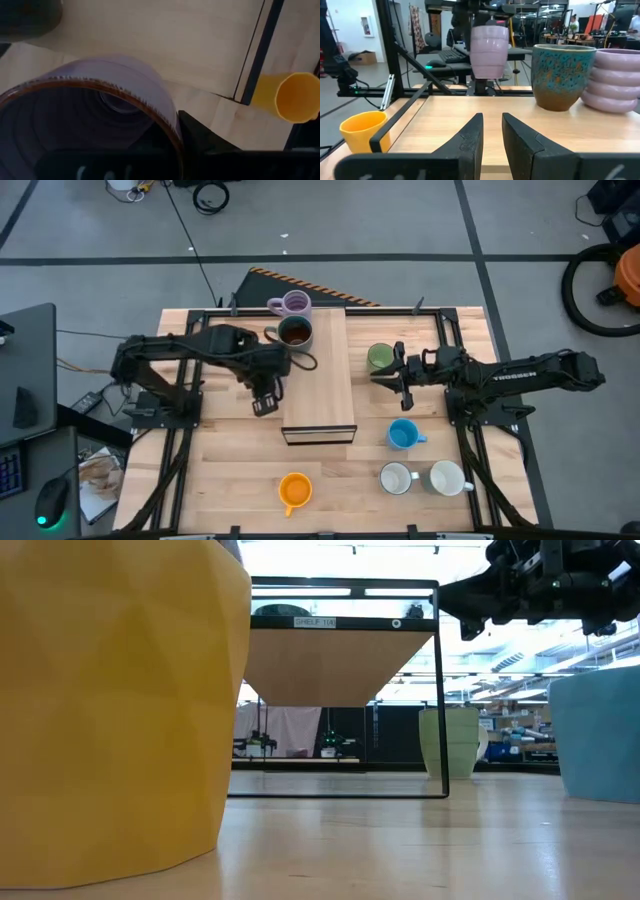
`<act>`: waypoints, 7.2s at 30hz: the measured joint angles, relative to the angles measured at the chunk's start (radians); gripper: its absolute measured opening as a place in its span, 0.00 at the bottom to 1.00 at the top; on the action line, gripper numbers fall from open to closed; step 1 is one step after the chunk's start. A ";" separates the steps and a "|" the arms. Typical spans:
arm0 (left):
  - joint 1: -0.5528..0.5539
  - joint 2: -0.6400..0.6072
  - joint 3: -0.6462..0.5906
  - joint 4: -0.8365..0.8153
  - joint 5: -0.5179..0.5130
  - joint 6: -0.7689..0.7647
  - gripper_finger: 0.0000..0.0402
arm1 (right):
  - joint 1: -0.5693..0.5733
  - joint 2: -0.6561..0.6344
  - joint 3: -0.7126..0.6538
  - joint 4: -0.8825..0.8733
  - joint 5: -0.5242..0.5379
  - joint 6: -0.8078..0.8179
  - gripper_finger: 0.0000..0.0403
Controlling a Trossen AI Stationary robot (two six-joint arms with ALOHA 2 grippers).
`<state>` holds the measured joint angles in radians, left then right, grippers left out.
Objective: Place coffee mugs
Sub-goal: Put the purple mug on the shelf, then put the yellow mug on the shelf
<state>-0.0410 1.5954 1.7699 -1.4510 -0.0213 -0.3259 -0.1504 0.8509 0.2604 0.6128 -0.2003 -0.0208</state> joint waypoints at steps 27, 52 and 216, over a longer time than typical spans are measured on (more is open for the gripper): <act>0.059 0.252 0.251 -0.035 -0.038 0.044 0.06 | 0.047 0.000 0.000 -0.010 0.099 -0.022 0.19; 0.080 0.310 0.251 -0.041 -0.040 0.075 0.12 | 0.050 0.014 0.000 0.020 0.100 -0.016 0.19; -0.496 0.386 -0.118 0.307 0.270 -1.007 0.09 | -0.057 0.015 0.000 0.213 0.062 -0.219 0.19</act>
<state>-0.5368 1.9817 1.6516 -1.1437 0.2487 -1.3326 -0.2073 0.8658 0.2604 0.8259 -0.1388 -0.2393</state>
